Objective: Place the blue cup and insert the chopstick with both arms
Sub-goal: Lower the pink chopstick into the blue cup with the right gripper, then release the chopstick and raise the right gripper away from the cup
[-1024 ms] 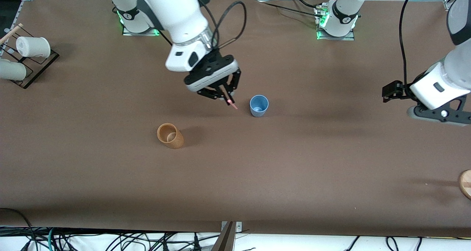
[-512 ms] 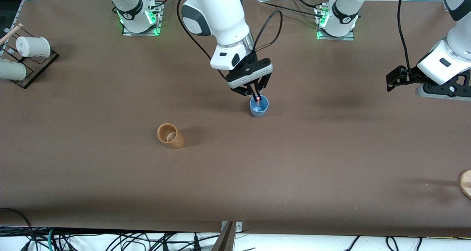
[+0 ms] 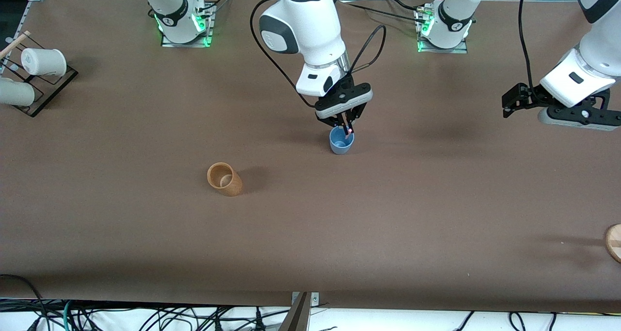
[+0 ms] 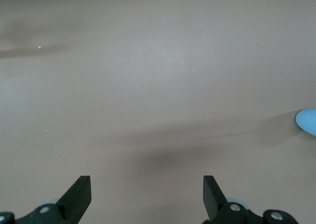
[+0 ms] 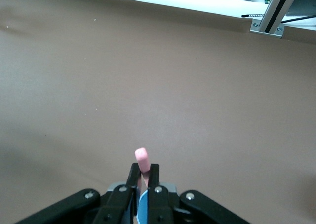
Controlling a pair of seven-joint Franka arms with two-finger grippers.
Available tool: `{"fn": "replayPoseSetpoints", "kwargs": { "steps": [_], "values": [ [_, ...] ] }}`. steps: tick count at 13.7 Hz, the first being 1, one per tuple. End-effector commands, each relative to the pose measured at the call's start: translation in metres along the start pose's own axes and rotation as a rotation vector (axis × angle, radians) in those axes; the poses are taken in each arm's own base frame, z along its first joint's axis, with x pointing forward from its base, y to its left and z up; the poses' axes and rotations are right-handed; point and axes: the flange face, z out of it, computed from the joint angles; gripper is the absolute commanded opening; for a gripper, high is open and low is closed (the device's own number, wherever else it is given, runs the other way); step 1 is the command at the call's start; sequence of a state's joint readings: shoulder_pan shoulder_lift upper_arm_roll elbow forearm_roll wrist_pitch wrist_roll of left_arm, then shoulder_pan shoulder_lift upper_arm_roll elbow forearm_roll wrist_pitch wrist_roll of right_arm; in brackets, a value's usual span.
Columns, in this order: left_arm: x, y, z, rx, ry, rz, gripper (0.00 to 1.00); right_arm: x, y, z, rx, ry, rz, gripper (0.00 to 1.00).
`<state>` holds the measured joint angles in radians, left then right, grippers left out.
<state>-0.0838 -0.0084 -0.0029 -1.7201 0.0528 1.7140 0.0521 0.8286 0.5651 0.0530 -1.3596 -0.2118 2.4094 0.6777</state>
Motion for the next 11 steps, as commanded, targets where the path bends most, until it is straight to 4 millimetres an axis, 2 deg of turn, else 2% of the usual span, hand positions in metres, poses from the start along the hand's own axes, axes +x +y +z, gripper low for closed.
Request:
{"fn": "replayPoseSetpoints", "kwargs": {
  "steps": [1,5,7,8,9,11],
  "values": [
    [-0.003,0.001,-0.009,-0.023,0.014,0.008,1.0,-0.007,-0.002,0.005,-0.025,-0.006,-0.001,0.0],
    [-0.002,0.002,-0.007,-0.024,0.011,0.009,1.0,-0.025,0.002,0.024,-0.049,-0.049,-0.015,0.0],
    [0.0,-0.001,-0.001,-0.025,0.001,0.006,1.0,-0.025,0.002,0.023,-0.045,-0.05,-0.01,0.51],
    [-0.001,0.001,-0.003,-0.025,0.004,0.009,1.0,-0.023,0.001,0.02,-0.043,-0.05,-0.006,0.83],
    [-0.002,0.003,-0.005,-0.025,0.001,0.009,1.0,-0.02,0.002,0.016,-0.046,-0.05,-0.003,1.0],
    [-0.002,0.012,-0.005,-0.025,-0.003,0.028,1.0,-0.011,0.004,-0.001,-0.04,-0.032,0.01,1.0]
  ]
}}
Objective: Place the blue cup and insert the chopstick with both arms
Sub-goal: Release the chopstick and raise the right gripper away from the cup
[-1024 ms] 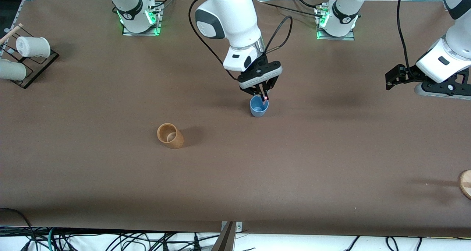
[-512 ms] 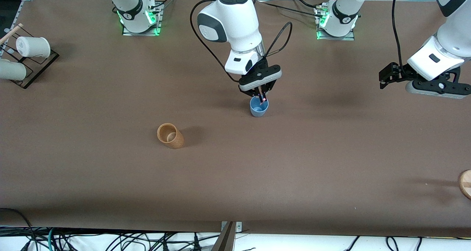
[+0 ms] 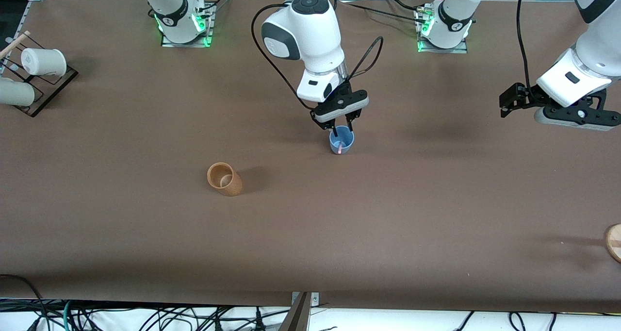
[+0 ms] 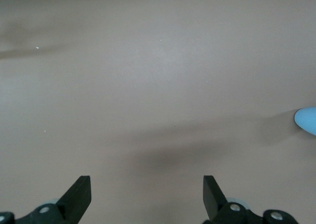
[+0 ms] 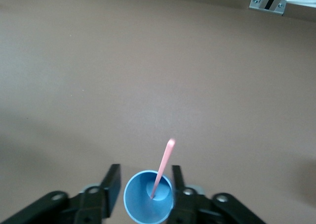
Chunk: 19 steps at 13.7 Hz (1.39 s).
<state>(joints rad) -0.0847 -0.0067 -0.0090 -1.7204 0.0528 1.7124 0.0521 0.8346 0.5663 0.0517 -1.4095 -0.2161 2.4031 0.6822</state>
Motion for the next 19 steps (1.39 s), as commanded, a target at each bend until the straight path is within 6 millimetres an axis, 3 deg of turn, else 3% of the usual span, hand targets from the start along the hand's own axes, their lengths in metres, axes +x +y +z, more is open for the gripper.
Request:
{"fn": "replayPoseSetpoints", "kwargs": {
  "steps": [1,3,5,9,13,17,19],
  "values": [
    [-0.004,0.008,-0.006,-0.025,-0.014,0.021,1.0,0.013,0.009,-0.034,-0.024,0.01,0.032,1.0],
    [-0.005,0.013,-0.005,-0.035,-0.03,0.028,1.0,0.039,0.055,-0.064,-0.075,-0.008,0.09,1.0],
    [-0.005,0.015,-0.005,-0.063,-0.028,0.025,1.0,0.051,0.094,-0.087,-0.123,-0.048,0.122,1.0],
    [0.0,0.014,-0.008,-0.069,-0.019,0.022,1.0,0.062,0.185,-0.106,-0.151,-0.189,0.14,1.0],
    [0.002,0.023,-0.007,-0.069,-0.02,0.039,1.0,0.056,0.273,-0.13,-0.14,-0.3,0.176,1.0],
    [0.003,0.025,-0.007,-0.066,-0.02,0.042,1.0,0.038,0.365,-0.175,-0.178,-0.39,0.128,1.0],
    [0.003,0.039,-0.01,-0.064,-0.014,0.065,1.0,0.03,0.398,-0.196,-0.184,-0.397,0.114,1.0]
  ]
}}
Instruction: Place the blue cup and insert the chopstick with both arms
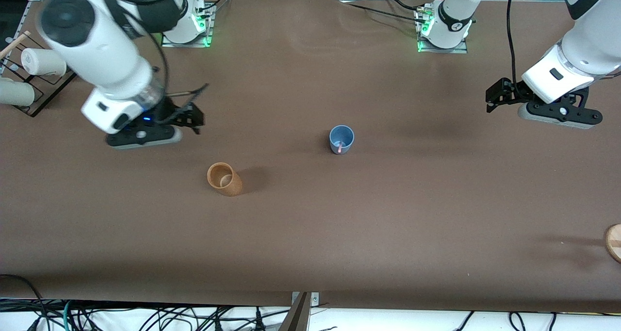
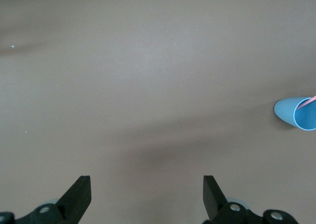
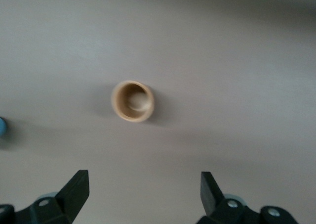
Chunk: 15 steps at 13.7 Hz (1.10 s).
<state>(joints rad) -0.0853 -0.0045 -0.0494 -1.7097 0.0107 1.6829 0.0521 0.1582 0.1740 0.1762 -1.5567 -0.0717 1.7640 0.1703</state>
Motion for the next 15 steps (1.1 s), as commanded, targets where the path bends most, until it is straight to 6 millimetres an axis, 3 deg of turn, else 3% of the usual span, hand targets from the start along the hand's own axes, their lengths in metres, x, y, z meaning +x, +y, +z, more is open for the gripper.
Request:
{"fn": "replayPoseSetpoints", "kwargs": {
  "steps": [1,4,5,11,15],
  "values": [
    [0.004,0.012,-0.008,-0.02,0.005,0.032,1.0,-0.03,0.038,-0.019,0.008,-0.009,-0.007,1.0],
    [0.004,0.014,-0.008,-0.02,0.004,0.032,1.0,-0.043,0.077,-0.034,0.039,-0.029,-0.019,1.0],
    [0.004,0.014,-0.009,-0.02,0.005,0.027,1.0,-0.047,0.08,-0.04,0.045,-0.032,-0.016,1.0],
    [0.001,0.011,-0.009,-0.022,-0.013,0.029,1.0,-0.053,0.078,-0.051,0.052,-0.025,-0.013,1.0],
    [0.003,0.021,-0.018,-0.018,0.002,0.046,1.0,-0.055,0.081,-0.055,0.05,-0.016,-0.007,1.0]
  ]
}}
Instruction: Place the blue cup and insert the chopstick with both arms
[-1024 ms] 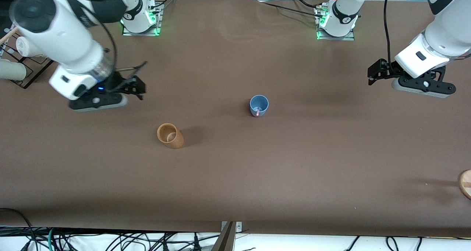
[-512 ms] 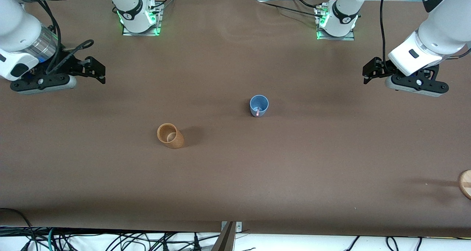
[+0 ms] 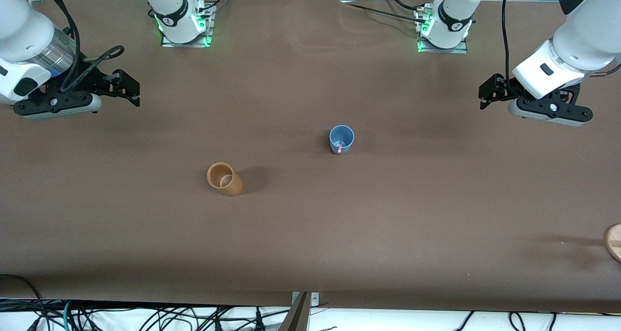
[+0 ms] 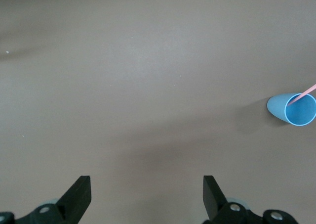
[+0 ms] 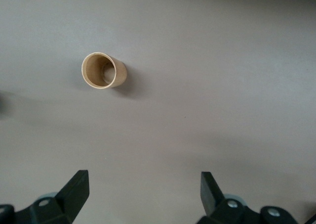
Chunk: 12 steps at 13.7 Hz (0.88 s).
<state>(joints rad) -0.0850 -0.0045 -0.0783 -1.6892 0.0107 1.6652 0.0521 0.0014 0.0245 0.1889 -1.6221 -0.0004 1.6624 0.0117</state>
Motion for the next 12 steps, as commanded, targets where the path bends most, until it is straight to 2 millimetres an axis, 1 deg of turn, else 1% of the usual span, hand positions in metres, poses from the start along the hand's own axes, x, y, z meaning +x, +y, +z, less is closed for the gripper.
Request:
{"fn": "replayPoseSetpoints", "kwargs": {
  "steps": [1,4,7,12],
  "values": [
    [0.003,0.0052,-0.0098,-0.019,-0.001,0.018,1.0,-0.0131,0.0035,-0.0095,0.011,0.011,-0.002,1.0],
    [0.0078,0.0033,-0.0132,-0.015,0.01,0.017,1.0,-0.0145,0.0033,-0.0112,0.01,0.012,-0.006,1.0],
    [0.0084,0.0077,-0.0169,-0.016,0.018,0.021,1.0,-0.0153,0.0031,-0.0128,0.01,0.015,-0.007,1.0],
    [0.0076,0.0103,-0.0168,-0.017,0.014,0.024,1.0,-0.0182,0.0028,-0.0146,0.009,0.005,-0.007,1.0]
  ]
}}
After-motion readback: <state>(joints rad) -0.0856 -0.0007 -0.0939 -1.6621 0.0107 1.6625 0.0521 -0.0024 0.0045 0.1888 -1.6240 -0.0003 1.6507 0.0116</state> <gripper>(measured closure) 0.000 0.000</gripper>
